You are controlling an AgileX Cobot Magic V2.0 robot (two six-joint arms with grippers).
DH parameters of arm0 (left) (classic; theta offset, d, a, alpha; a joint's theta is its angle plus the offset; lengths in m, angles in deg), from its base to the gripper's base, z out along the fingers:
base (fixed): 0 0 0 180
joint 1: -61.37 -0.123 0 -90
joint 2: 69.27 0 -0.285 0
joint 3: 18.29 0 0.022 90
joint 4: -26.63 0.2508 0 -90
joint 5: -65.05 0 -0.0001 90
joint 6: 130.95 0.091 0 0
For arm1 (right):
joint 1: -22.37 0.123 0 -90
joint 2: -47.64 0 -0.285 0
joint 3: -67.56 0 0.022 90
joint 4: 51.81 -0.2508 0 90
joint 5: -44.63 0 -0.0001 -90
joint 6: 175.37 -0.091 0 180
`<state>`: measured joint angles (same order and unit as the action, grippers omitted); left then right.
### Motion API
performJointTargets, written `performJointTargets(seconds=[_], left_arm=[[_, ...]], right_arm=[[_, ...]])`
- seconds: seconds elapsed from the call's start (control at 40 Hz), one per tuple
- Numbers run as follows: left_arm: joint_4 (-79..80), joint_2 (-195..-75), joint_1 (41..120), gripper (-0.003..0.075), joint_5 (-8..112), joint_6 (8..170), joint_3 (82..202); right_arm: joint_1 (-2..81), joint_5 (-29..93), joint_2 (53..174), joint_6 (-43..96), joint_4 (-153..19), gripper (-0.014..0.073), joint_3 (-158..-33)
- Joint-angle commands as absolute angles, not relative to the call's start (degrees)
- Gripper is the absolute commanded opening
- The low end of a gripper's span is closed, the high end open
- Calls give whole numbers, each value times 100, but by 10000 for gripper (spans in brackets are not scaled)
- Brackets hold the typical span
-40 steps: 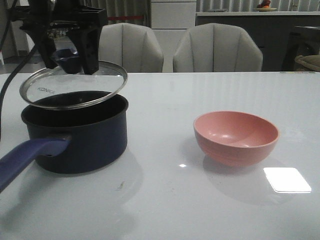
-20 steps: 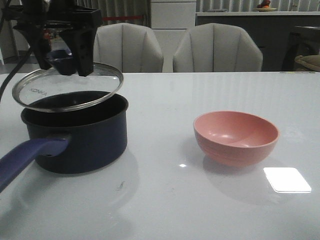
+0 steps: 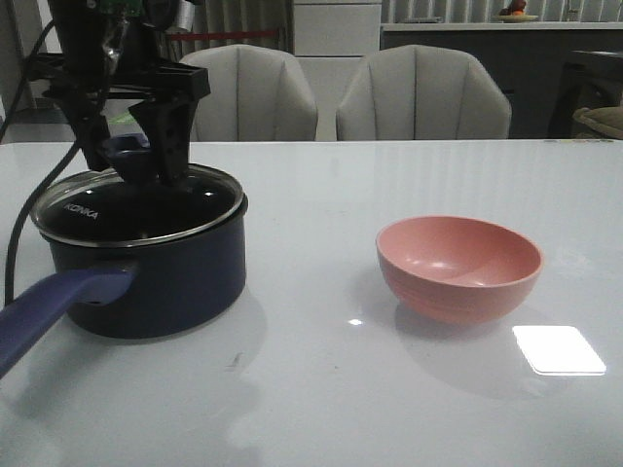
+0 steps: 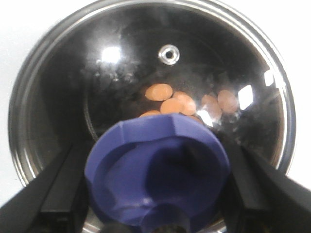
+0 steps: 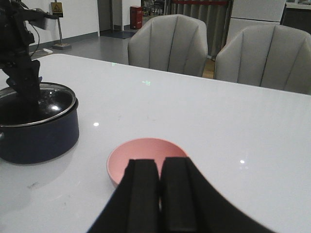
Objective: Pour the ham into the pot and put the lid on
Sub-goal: 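Lower the glass lid onto the saucepan with the left gripper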
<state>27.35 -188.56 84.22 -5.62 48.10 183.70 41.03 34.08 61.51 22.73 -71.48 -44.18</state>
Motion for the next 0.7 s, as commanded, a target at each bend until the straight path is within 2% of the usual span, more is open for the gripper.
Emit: performJointTargets(seconds=[0.0,0.125,0.325,0.674], left_arm=[[2727,-18555,8469,390,-545,4832,18528],[2705,-18564,8469,422,-533,4832,18528],[2663,-18564,8469,559,-543,4832,18528],[2603,-18564,8469,552,-543,4832,18585]], right_arm=[[4112,3839,6213,2339,-7184,161,-4577],[4112,3839,6213,2339,-7184,161,-4577],[4112,3839,6213,2339,-7184,161,-4577],[4112,3839,6213,2339,-7184,161,-4577]])
